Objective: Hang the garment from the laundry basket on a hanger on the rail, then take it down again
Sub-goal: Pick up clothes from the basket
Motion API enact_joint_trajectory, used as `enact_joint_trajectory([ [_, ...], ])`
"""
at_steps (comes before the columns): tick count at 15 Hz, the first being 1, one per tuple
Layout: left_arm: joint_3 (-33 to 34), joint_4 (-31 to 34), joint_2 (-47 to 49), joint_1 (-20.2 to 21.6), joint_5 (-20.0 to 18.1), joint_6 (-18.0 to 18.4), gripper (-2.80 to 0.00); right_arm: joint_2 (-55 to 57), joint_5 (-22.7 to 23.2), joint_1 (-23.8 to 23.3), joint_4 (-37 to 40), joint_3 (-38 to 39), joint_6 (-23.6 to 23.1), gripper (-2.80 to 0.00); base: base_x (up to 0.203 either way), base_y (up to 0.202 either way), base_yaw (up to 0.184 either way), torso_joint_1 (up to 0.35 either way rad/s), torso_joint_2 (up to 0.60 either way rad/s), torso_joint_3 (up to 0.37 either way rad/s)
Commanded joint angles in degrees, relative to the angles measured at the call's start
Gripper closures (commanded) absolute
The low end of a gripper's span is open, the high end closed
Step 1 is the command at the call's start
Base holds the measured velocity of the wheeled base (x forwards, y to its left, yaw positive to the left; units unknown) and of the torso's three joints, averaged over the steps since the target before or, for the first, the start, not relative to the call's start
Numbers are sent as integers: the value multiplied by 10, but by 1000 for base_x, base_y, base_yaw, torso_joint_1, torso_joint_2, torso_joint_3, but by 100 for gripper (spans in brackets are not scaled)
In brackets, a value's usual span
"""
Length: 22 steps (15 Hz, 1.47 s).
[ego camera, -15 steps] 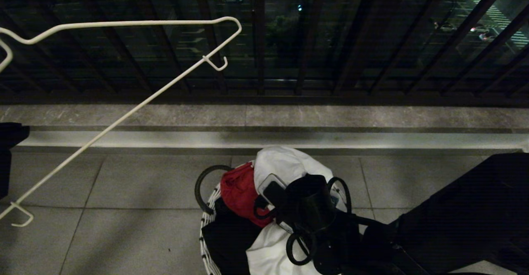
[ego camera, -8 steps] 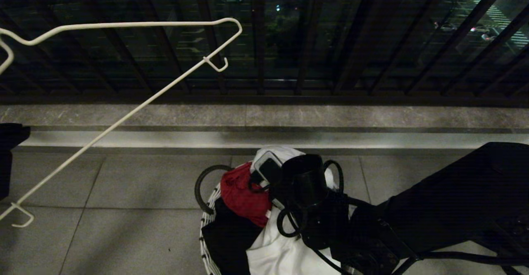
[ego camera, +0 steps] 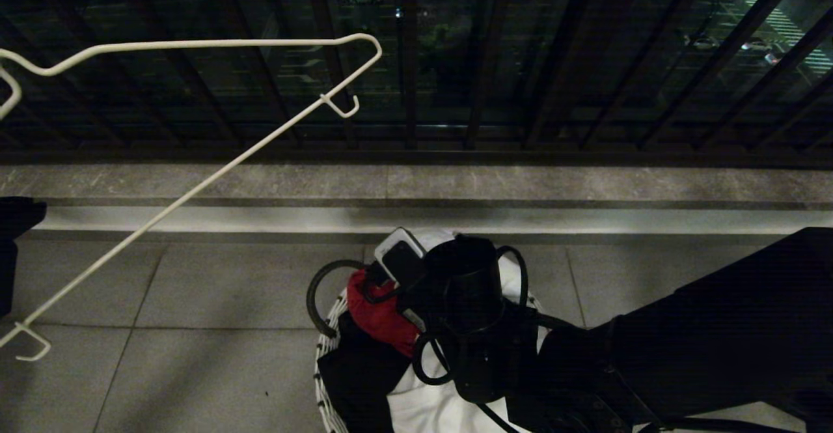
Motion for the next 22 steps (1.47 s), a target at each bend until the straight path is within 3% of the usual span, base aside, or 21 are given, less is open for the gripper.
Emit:
enact_joint_trajectory([
  [1,0,0,1,0,1,1,0,-4,-2,2,-4,3,1,-280,0,0,0,0,0,0],
  [4,0,0,0,0,1,1,0,-4,-4,1,-41,24,-4,-280,0,0,0,0,0,0],
  [13,0,0,-3,0,1,1,0,-61,-11,-30,-42,74,-5,-280,0,0,0,0,0,0],
  [20,0,0,-5,0,1,1,0,-53,-11,-55,-43,72,-3,-280,0,0,0,0,0,0],
  [22,0,0,-5,0,1,2,0,-52,-11,-81,-42,72,-4,-280,0,0,0,0,0,0],
])
